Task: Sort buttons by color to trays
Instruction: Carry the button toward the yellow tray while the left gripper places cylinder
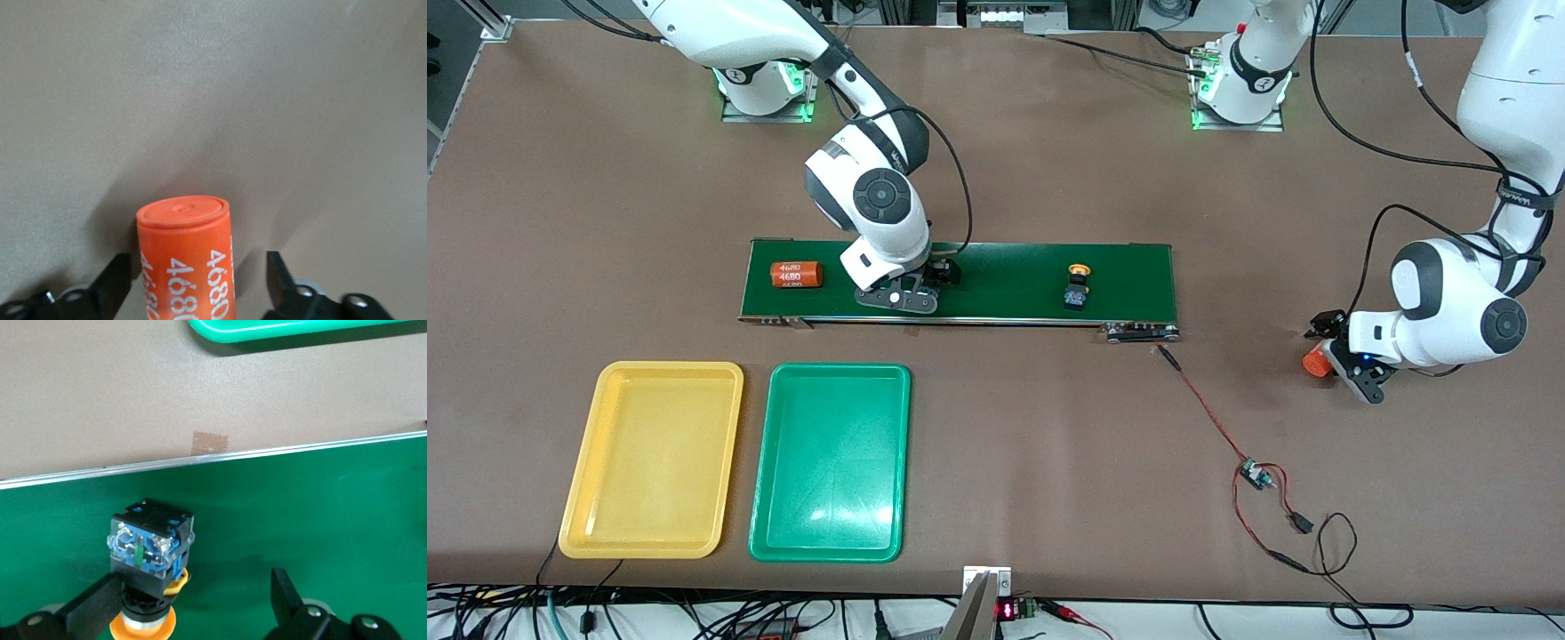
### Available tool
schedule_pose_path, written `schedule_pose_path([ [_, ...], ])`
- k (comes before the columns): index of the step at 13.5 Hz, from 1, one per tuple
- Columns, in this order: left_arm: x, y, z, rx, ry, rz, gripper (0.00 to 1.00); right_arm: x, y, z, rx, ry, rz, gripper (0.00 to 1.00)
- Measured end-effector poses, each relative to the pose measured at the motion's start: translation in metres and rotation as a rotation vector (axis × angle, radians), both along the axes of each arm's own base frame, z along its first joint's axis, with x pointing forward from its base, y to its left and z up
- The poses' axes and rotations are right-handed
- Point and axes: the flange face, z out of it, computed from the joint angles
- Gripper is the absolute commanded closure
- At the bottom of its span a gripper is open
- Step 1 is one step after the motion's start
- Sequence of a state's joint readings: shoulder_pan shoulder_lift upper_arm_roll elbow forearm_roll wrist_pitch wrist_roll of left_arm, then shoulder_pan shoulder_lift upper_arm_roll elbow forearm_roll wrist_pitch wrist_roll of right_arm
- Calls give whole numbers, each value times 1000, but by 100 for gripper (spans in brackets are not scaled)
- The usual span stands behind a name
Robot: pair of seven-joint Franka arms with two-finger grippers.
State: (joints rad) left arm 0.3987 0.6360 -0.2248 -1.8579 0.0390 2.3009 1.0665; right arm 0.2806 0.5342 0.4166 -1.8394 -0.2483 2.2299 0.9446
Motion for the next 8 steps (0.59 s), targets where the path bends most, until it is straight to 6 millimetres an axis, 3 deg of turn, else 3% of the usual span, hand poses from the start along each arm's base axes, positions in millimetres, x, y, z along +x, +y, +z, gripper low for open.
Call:
schedule_pose_path([
  [1, 1, -1, 1, 0, -3, -1, 100, 2, -1, 1, 0, -4, -1, 0],
  [4, 6, -9, 11, -4, -12, -6, 100, 18, -7, 14, -10, -20, -20, 0],
  [6, 8, -35, 28, -7, 27, -2, 100, 26, -8, 23, -11, -28, -29, 0],
  [8, 10, -82, 51, -7, 47, -63, 100, 28, -8, 25, -12, -29, -30, 0],
])
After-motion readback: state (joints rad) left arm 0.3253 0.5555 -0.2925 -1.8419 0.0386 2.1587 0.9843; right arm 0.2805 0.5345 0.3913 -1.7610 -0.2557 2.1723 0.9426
